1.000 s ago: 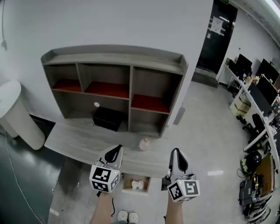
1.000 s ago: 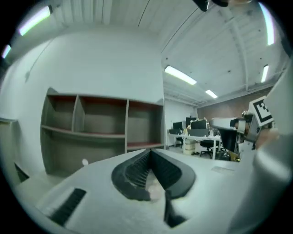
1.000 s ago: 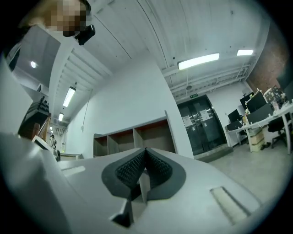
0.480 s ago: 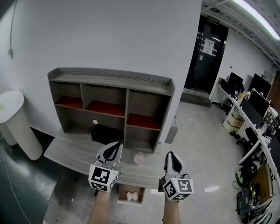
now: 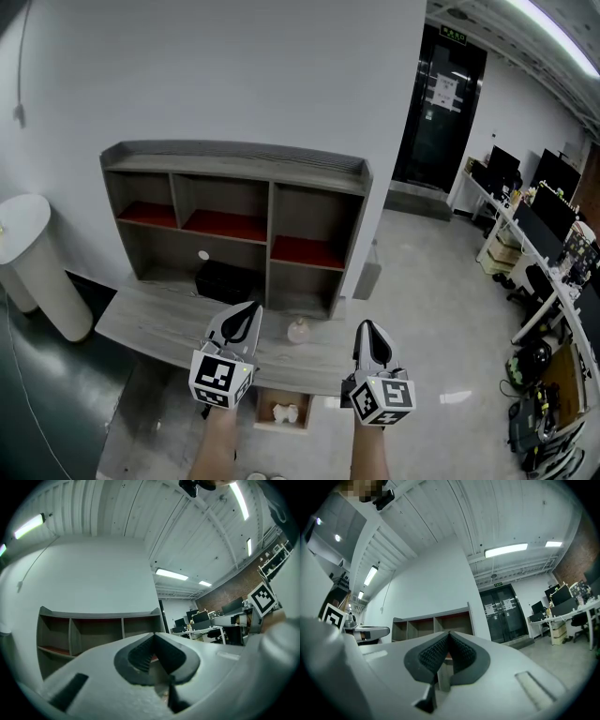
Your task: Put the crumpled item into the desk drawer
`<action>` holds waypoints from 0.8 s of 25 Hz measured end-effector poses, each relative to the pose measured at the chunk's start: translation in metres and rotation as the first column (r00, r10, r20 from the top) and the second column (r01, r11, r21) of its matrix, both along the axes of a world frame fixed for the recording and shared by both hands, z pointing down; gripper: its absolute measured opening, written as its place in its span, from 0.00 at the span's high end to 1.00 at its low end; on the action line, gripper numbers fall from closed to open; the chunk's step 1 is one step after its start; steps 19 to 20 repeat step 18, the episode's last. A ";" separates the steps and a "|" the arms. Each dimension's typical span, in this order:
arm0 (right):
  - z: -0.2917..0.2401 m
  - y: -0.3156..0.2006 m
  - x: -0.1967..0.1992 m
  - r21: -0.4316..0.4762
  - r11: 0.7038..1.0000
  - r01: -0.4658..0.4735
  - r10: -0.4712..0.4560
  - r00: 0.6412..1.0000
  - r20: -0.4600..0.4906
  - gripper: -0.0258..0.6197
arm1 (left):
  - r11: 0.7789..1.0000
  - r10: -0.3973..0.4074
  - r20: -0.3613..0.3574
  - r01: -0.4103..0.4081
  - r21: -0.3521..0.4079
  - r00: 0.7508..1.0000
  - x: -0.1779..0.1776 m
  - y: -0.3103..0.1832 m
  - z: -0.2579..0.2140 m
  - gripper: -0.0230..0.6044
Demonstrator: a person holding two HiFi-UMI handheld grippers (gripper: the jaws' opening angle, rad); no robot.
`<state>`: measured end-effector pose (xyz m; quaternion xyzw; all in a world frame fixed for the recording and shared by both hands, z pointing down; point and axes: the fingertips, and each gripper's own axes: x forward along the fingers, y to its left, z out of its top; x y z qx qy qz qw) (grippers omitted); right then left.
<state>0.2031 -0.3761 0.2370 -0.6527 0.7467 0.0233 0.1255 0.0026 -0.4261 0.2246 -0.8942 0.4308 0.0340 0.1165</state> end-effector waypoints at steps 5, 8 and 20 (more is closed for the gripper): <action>-0.002 0.002 -0.007 0.002 1.000 0.012 -0.012 1.000 -0.011 0.95 | 1.000 0.004 0.001 -0.004 -0.012 1.000 -0.002 0.002 0.004 0.96; 0.000 0.004 -0.009 -0.002 1.000 0.015 -0.015 1.000 -0.014 0.94 | 1.000 0.006 -0.001 -0.006 -0.015 1.000 -0.004 0.004 0.005 0.96; -0.002 0.007 -0.012 -0.004 1.000 0.015 -0.016 1.000 -0.022 0.94 | 0.999 0.014 0.001 -0.014 -0.031 1.000 -0.005 0.005 0.009 0.96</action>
